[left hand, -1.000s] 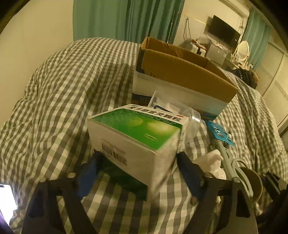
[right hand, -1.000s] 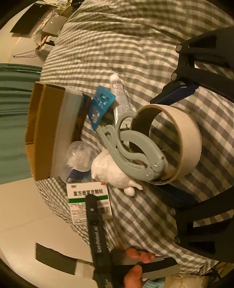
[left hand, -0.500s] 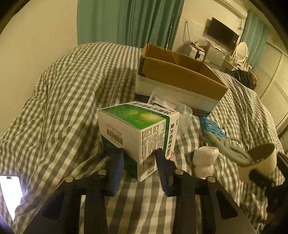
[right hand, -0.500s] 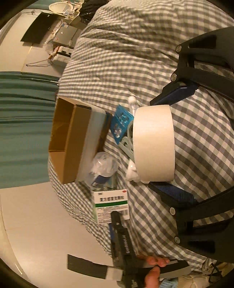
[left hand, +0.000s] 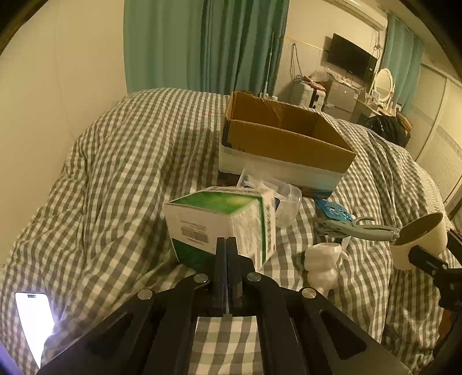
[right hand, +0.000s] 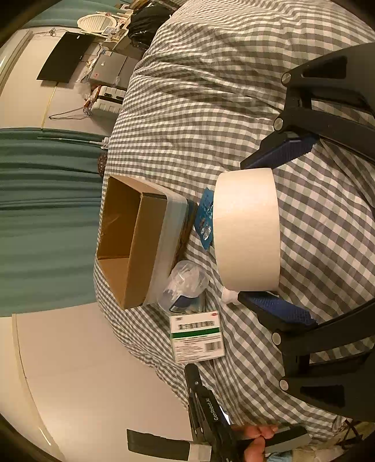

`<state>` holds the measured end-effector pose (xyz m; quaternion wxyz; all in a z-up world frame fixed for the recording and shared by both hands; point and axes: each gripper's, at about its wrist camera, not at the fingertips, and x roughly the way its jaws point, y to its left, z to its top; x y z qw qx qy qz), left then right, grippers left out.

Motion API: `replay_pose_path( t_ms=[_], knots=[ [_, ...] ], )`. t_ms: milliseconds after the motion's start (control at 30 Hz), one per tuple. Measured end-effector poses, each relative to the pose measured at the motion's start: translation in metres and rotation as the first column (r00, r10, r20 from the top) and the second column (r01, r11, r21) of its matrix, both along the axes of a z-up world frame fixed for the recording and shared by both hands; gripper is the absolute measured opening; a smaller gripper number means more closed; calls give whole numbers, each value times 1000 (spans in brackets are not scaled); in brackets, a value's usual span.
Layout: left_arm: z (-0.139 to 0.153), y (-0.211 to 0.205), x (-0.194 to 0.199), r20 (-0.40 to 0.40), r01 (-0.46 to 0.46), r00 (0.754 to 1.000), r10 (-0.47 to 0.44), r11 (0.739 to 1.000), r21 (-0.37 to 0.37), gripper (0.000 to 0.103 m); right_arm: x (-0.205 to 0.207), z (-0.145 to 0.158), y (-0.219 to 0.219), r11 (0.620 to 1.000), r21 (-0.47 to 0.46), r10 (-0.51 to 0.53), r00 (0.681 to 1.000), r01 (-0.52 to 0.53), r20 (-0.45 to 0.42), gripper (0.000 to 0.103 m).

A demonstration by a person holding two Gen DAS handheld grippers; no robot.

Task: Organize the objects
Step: 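Grasp the white ceramic figurine with the left tool while the right tool holds the tape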

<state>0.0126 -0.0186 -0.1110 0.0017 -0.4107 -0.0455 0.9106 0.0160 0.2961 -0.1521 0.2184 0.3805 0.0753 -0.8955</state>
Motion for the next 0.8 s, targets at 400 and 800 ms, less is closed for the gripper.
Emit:
replay_pose_path(
  t_ms=[400, 800],
  knots=[
    [8, 10, 5, -18, -68, 998, 67, 997, -40, 78, -5, 18, 25, 998, -19, -60, 997, 60, -48, 81],
    [-10, 88, 6, 49, -26, 999, 24, 999, 29, 78, -25, 13, 56, 995, -30, -94, 995, 93, -35, 81]
  ],
)
